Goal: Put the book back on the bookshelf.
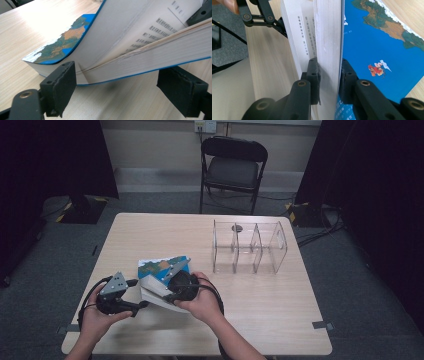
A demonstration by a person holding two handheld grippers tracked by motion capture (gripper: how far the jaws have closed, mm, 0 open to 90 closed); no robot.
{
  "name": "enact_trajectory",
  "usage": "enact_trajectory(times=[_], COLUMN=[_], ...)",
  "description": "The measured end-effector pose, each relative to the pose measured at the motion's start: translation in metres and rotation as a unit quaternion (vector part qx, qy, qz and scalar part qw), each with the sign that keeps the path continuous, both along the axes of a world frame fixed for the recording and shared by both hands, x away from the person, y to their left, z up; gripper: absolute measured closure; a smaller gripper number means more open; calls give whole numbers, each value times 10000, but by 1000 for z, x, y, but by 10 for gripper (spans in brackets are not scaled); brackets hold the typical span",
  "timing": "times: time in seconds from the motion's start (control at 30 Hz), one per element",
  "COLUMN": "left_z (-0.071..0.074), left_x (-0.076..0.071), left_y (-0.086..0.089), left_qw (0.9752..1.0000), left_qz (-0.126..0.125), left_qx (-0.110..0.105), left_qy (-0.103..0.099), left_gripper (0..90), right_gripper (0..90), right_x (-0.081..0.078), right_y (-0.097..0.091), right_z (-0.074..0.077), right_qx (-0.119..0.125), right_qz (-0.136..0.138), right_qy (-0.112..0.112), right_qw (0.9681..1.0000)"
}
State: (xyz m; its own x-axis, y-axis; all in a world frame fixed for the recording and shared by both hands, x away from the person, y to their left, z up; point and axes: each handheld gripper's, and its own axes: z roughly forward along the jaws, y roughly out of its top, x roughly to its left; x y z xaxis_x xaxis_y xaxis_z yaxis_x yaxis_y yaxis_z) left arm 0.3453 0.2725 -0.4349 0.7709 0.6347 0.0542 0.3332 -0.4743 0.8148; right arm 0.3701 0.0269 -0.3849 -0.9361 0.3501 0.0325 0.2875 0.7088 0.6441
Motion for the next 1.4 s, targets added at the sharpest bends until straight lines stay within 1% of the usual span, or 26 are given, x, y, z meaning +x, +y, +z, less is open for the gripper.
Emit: enact_trajectory(times=[0.03,0.07,0.1,0.23,0.27,0.37,0.4,0.5,0.57,0.63,0.7,0.73,0.77,0.8,0.97,1.0,1.03,1.1,1.13,1.17,1.2,1.23,1.3,1.33,1.37,1.4], left_z=[0,-1,-1,-4,-4,-4,-3,-2,0,4,6,10,10,13,15,16,16,18,20,20,23,25,26,26,26,27], left_x=[0,1,2,4,5,5,5,5,4,4,4,4,4,4,4,3,3,3,2,2,1,1,1,1,1,1], left_y=[-1,-1,-1,0,0,0,0,0,-1,-1,-2,-4,-4,-5,-8,-9,-9,-10,-10,-10,-11,-11,-10,-10,-10,-10], left_qw=[10000,10000,10000,10000,9999,9999,9999,9999,9999,9997,9996,9994,9994,9992,9990,9989,9989,9988,9985,9985,9981,9977,9980,9980,9980,9980], left_qz=[-6,-24,-11,-26,-53,-57,-91,-104,-104,-120,-136,-141,-141,-203,-266,-288,-283,-287,-324,-324,-353,-385,-389,-379,-380,-401], left_qx=[-31,28,71,73,116,109,117,130,103,176,212,270,270,301,267,255,247,248,229,229,202,208,87,48,45,92], left_qy=[-9,-6,-10,56,46,48,-16,-13,-39,-68,-91,-143,-143,-171,-247,-275,-296,-324,-386,-386,-459,-520,-498,-507,-506,-490], left_gripper=[154,152,152,150,146,140,140,127,118,113,111,110,109,110,103,103,104,105,105,105,105,105,106,108,108,108], right_gripper=[746,746,746,746,745,745,745,746,746,747,747,747,747,748,750,750,750,751,751,751,751,752,752,752,753,752], right_x=[0,0,0,0,0,0,0,0,0,0,0,0,0,1,2,3,3,3,4,4,5,5,7,7,7,7], right_y=[0,0,-1,-1,-1,-1,-2,-2,-3,-3,-3,-3,-3,-4,-7,-9,-9,-9,-10,-10,-10,-10,-12,-12,-11,-11], right_z=[0,0,0,-1,-1,-1,-1,1,2,6,9,9,9,12,15,17,18,19,22,22,25,27,31,34,35,35], right_qx=[-14,-8,-2,21,18,9,33,46,67,55,28,60,60,60,81,52,47,30,15,15,28,15,72,42,28,0], right_qz=[-18,-55,-29,-25,-6,0,14,25,29,15,60,47,47,78,109,147,138,175,168,168,201,251,240,273,263,264], right_qy=[28,60,43,54,47,41,55,69,67,105,65,112,112,115,124,114,154,115,146,146,174,146,231,215,214,212], right_qw=[10000,10000,10000,10000,10000,10000,10000,10000,10000,9999,10000,9999,9999,9999,9998,9998,9998,9998,9998,9998,9996,9996,9994,9994,9994,9994])
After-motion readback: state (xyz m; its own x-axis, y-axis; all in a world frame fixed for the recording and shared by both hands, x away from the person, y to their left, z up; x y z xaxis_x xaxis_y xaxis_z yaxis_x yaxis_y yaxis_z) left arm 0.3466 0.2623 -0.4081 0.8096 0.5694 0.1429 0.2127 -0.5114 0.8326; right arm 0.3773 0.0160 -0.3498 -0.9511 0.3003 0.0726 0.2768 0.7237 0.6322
